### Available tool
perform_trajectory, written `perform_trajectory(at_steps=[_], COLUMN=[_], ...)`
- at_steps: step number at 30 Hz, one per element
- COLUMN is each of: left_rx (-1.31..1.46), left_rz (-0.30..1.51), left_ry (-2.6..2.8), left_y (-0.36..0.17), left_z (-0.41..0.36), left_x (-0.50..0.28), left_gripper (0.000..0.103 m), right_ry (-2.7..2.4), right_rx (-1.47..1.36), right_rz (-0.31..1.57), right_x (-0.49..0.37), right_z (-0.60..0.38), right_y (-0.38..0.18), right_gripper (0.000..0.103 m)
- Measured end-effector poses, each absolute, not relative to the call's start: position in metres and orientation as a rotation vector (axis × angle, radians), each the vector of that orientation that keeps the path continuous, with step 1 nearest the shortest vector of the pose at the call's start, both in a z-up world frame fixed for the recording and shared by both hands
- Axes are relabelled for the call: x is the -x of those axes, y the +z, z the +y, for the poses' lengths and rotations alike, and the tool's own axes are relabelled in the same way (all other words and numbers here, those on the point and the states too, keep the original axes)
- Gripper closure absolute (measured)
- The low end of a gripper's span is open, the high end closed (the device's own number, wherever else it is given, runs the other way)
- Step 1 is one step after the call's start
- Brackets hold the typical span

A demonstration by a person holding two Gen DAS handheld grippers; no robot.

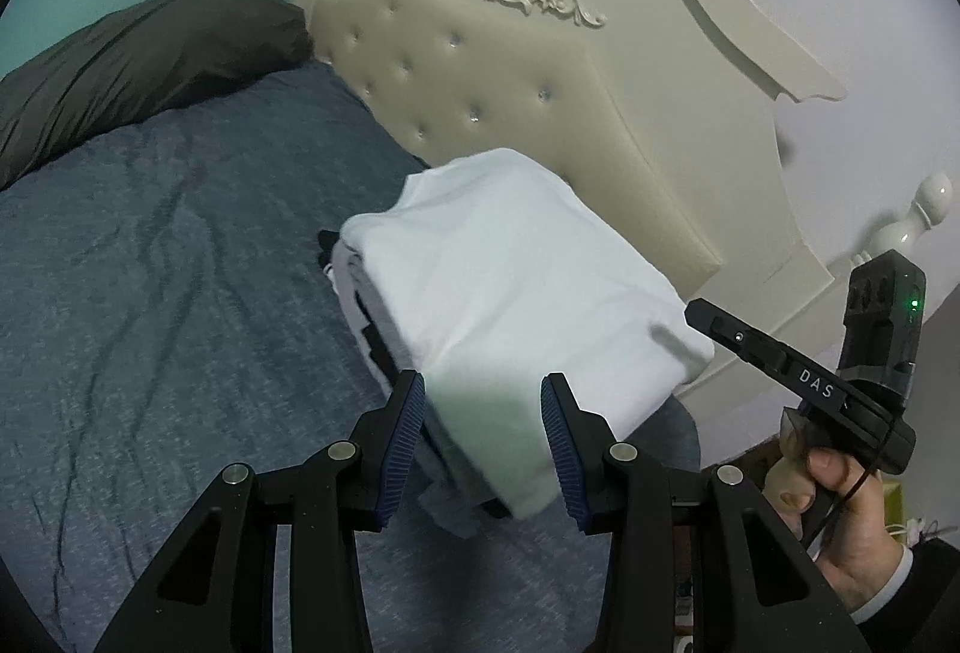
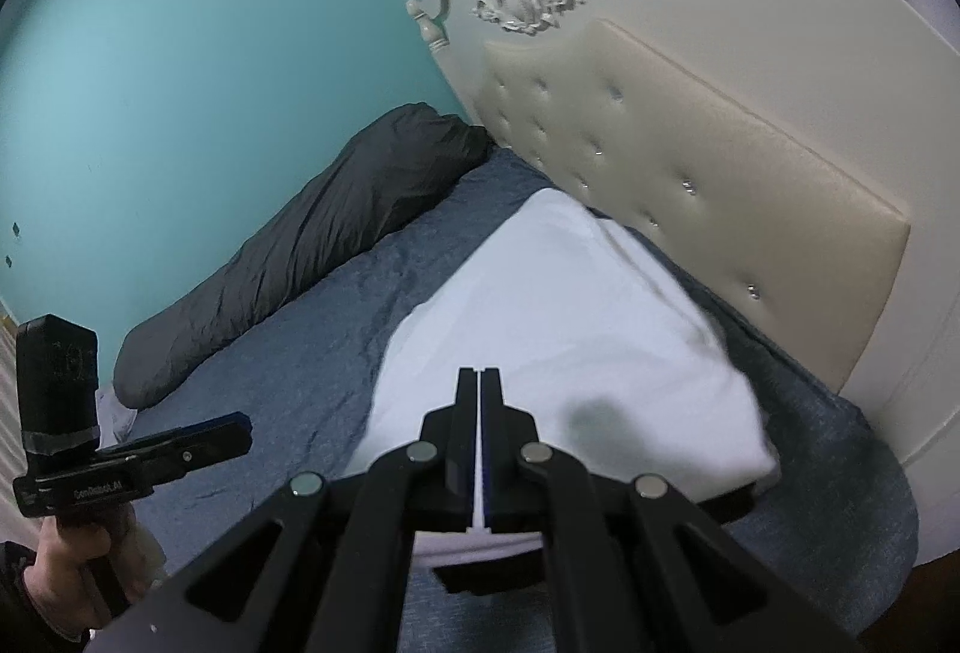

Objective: Fold clothes
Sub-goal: 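Open both grippers and pull them back from the clothes stack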

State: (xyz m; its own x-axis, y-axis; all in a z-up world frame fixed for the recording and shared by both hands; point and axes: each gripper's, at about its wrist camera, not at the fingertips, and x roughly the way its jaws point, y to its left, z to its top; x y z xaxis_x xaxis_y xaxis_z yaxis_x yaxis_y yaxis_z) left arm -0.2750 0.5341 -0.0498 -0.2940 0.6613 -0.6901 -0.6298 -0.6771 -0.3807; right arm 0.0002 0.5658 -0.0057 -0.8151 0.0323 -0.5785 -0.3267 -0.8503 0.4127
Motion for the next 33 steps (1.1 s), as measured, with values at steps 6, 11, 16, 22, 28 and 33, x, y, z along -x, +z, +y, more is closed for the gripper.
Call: perform_trajectory(at_steps=[6, 11, 16, 22, 28, 33], left_rx=[1.091, 1.076, 1.057, 1.048, 1.02, 0.99], left_rz=[-0.055, -0.056, -0.061, -0.069, -0.076, -0.082], left_ry=[2.047, 2.047, 2.054, 2.069, 2.082, 2.093], left_y=[-0.047, -0.046, -0.048, -0.059, -0.068, -0.076], left_z=[0.506, 0.484, 0.459, 0.423, 0.388, 0.363], left_x=[0.276, 0.273, 0.27, 0.271, 0.27, 0.267], left_gripper=[0.059, 0.059, 0.059, 0.058, 0.058, 0.058], right_ry=[2.683, 2.677, 2.671, 2.685, 2.675, 2.666], right_rx=[0.856, 0.854, 0.849, 0.84, 0.836, 0.821], right_rz=[0.681, 0.648, 0.635, 0.581, 0.572, 0.575], right_x=[0.005, 0.009, 0.014, 0.022, 0.021, 0.018], right_z=[0.538, 0.512, 0.485, 0.452, 0.421, 0.398], right_y=[0.005, 0.01, 0.01, 0.008, -0.003, -0.014], right_gripper=[0.102, 0.102, 0.101, 0.101, 0.101, 0.101])
